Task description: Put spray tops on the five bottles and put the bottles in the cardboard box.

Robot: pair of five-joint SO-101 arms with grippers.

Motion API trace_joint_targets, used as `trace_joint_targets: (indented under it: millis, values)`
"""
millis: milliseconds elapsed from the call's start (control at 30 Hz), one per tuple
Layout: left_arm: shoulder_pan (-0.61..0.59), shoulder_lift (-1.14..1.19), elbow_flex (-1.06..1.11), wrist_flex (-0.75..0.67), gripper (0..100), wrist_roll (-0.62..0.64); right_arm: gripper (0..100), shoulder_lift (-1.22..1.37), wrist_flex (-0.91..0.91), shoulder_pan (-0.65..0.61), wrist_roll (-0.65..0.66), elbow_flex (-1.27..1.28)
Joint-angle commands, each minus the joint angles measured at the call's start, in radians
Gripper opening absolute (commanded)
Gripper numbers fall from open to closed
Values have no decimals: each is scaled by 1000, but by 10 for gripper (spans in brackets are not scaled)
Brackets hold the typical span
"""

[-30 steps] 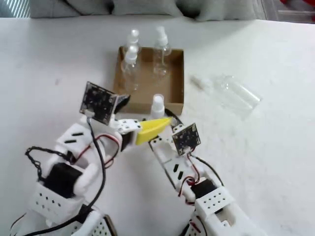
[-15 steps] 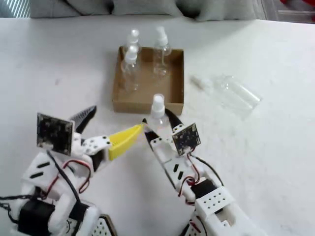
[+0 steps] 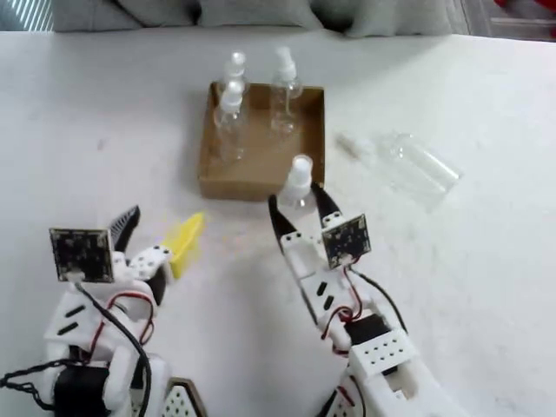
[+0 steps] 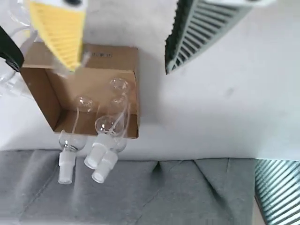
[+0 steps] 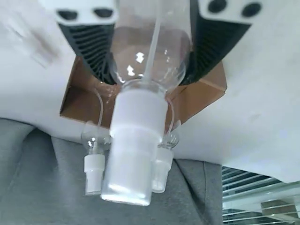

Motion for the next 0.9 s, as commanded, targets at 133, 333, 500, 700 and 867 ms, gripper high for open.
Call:
trace_joint_targets:
  millis: [133,333,500,700,867]
  values:
    - [-81,-2,60,3,81,17,16,-7,-130,36,11,-2]
    - [-131,-2,192,-78,63,17,16,-5,-305,36,18,-28]
    - [-145,-2,344,-230,64,17,16,4,-200,38,17,-184]
    - [-142,-2,431,-333,64,18,16,18,-62,36,12,-391]
    - [-140,-2,454,-365,64,18,16,168,-61,38,18,-539]
